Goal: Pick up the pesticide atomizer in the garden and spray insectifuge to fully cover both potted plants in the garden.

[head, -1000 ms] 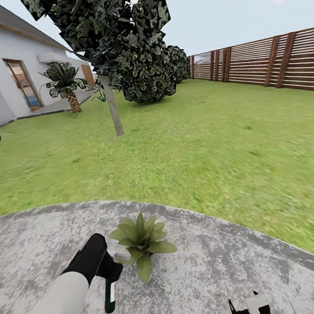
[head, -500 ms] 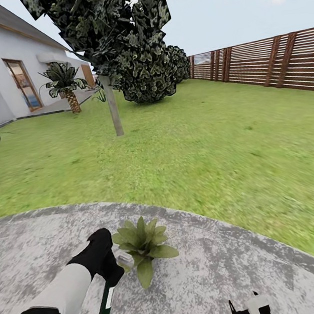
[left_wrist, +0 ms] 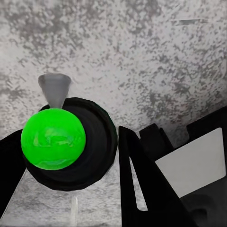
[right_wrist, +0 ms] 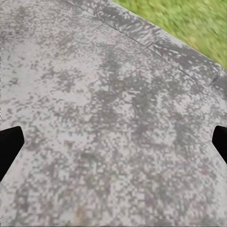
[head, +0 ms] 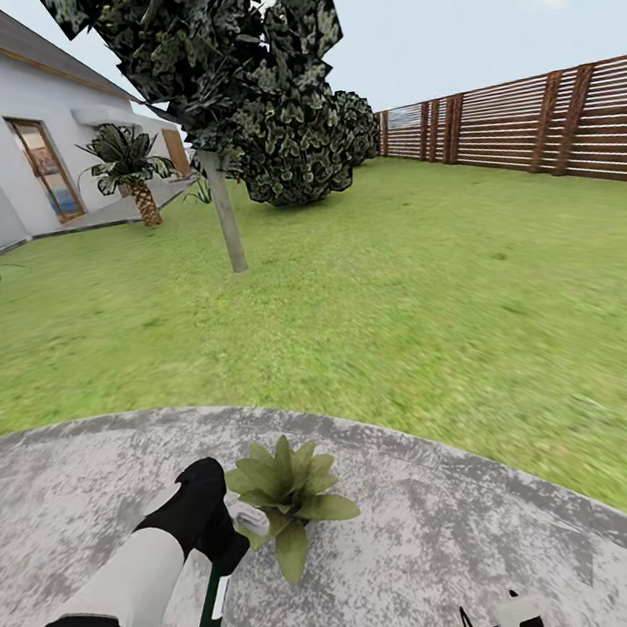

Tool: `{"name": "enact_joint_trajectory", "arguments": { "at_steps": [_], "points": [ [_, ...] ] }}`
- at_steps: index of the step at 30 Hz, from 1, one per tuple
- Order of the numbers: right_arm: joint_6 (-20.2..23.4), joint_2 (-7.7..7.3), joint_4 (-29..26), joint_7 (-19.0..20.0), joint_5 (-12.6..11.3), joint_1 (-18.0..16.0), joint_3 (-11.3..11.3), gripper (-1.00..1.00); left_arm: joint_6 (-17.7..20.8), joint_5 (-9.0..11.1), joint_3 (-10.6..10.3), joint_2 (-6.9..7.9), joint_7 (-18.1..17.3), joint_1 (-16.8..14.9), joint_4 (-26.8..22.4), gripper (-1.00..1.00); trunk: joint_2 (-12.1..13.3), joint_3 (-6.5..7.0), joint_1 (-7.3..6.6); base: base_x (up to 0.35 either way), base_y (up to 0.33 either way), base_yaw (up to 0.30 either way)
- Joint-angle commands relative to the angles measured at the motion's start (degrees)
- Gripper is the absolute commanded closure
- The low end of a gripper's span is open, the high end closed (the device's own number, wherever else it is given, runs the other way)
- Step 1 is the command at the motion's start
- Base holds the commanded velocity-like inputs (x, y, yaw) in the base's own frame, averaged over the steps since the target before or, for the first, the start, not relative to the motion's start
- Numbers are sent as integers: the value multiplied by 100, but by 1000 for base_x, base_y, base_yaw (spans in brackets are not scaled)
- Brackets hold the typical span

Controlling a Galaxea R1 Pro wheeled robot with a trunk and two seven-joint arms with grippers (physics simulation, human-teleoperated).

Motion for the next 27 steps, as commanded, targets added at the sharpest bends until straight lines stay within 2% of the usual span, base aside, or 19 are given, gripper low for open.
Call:
{"name": "enact_joint_trajectory", "arguments": {
  "at_steps": [1,11,16,20,27],
  "points": [
    [-14,1,5,-28,61,-4,-42,-100,32,-40,-22,6,-57,3,-13,100,-2,-5,2,267,153,0],
    [-14,0,5,-28,63,-4,-42,-100,34,-40,-22,-34,-57,3,-14,100,-2,-5,2,49,25,0],
    [-14,0,5,-28,62,-4,-42,-100,12,-48,-35,61,-51,99,-10,100,-2,-5,2,0,0,0],
    [-14,0,5,-28,61,-4,-42,-100,3,-70,-59,19,-42,275,-12,100,-2,-5,2,0,0,0],
    [-14,0,5,-28,63,-4,-42,-100,-4,-71,-43,-24,-27,313,200,100,-2,-5,2,0,0,0]
  ]
}}
